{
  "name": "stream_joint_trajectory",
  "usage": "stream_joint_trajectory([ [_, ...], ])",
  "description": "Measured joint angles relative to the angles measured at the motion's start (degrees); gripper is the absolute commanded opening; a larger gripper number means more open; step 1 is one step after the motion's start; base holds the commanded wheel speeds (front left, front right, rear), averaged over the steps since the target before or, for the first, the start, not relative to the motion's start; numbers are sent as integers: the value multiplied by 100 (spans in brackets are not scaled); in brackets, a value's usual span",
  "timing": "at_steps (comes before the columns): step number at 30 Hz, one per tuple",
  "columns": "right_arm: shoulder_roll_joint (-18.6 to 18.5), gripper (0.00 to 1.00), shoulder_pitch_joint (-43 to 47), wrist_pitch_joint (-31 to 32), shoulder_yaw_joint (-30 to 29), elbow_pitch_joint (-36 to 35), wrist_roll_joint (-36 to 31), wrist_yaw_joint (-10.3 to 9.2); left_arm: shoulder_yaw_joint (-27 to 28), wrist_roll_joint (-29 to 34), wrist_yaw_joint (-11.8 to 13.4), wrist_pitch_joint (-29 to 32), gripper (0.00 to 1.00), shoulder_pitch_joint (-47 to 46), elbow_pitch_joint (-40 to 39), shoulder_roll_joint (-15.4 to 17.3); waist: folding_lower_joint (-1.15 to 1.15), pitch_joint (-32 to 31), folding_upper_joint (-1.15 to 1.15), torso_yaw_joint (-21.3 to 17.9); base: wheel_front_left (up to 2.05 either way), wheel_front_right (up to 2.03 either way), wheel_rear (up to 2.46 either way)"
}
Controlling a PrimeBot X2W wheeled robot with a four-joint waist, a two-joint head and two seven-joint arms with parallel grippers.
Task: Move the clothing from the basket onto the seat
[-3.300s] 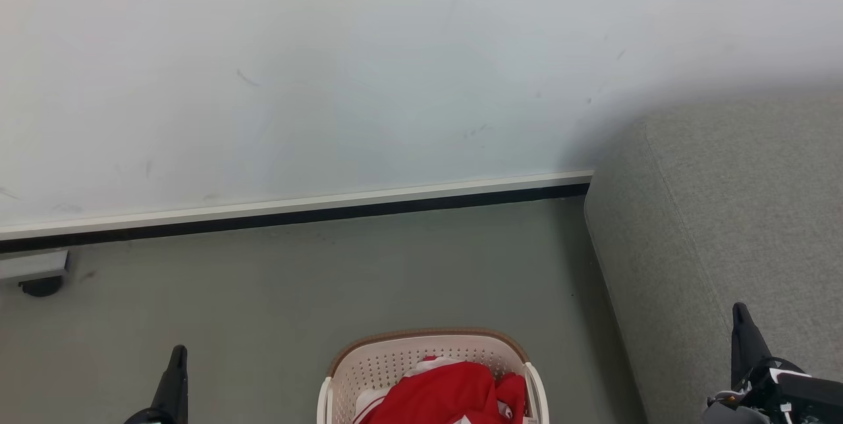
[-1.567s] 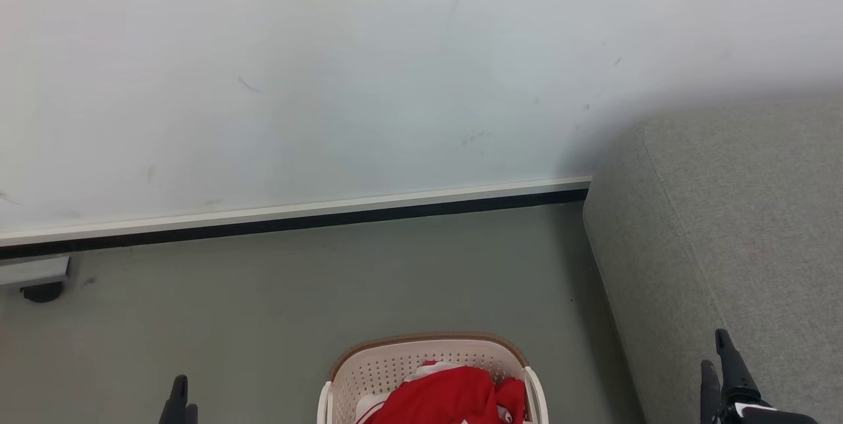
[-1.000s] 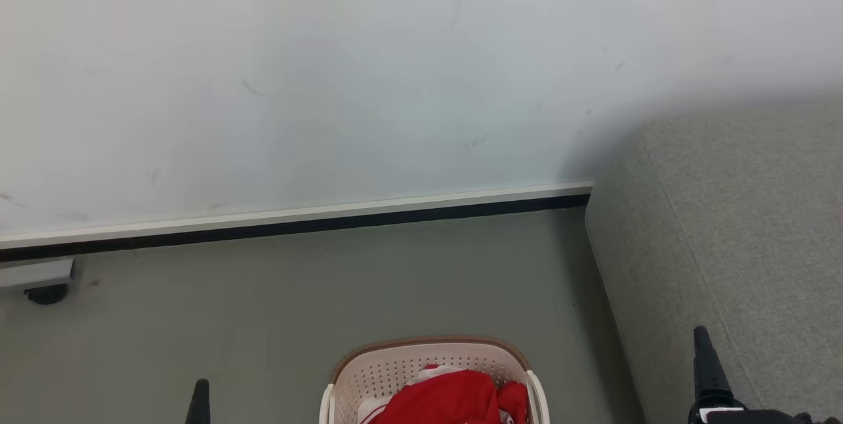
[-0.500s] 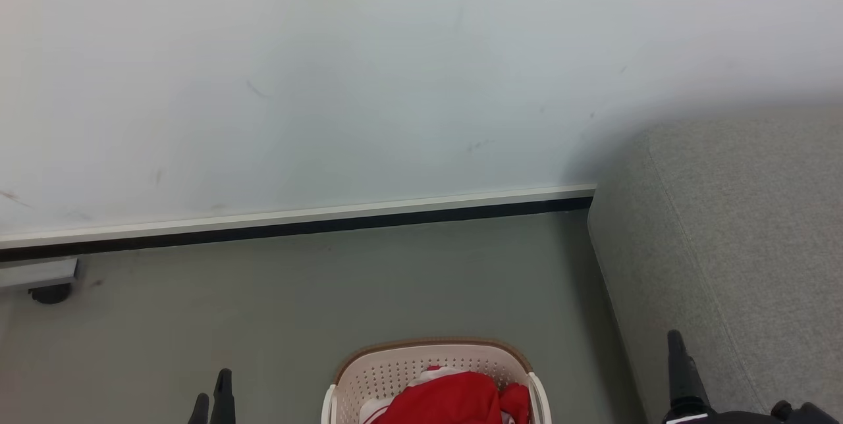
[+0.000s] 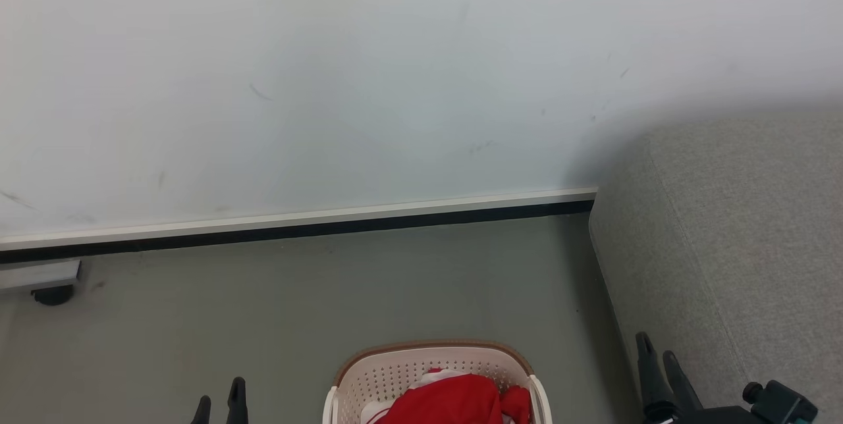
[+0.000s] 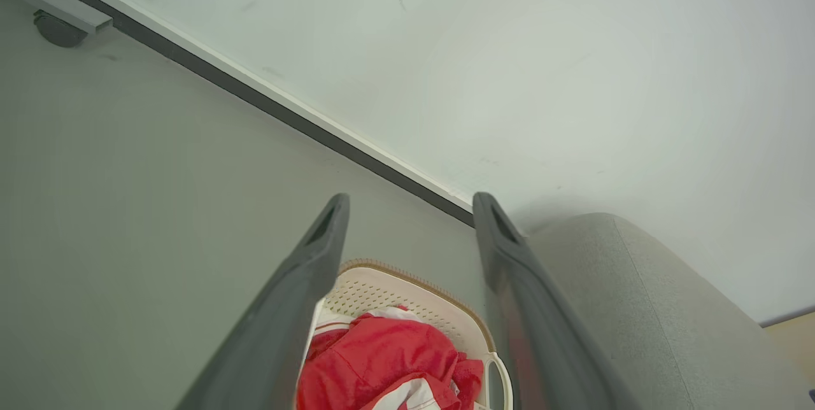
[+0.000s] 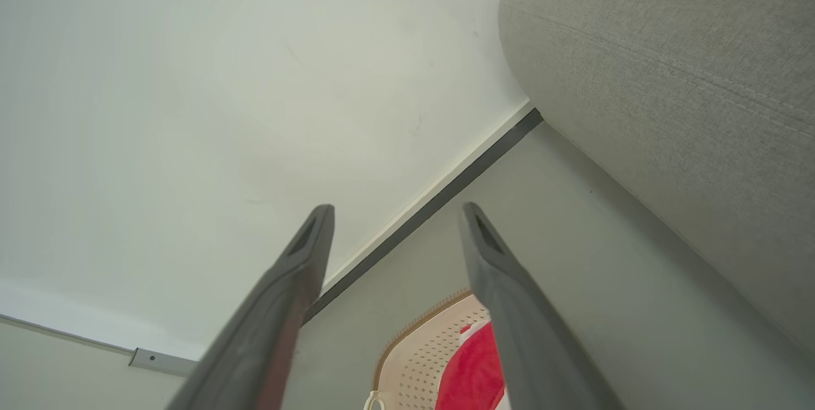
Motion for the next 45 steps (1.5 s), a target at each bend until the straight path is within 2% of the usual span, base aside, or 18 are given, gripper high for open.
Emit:
stream_joint_trajectory([
  [11, 114, 100, 29, 224, -142, -81, -1053, 0, -114, 873, 193, -178, 100, -10, 98, 73, 0, -35, 0, 22, 0, 0, 0],
  [18, 180, 100, 60, 287, -225, -170, -1549, 0, -100, 1042, 186, -290, 100, -10, 19, 57, 0, -71, 0, 21, 0, 0, 0],
  [33, 323, 100, 257, 326, -377, -255, -2569, 0, -241, 1959, 144, -516, 100, -10, -153, 86, 0, -144, 0, 13, 0, 0, 0],
  [45, 424, 100, 257, 337, -408, -282, -3225, 0, -248, 2450, 202, -668, 100, 9, -163, 94, 0, -163, 0, 29, 0, 0, 0],
])
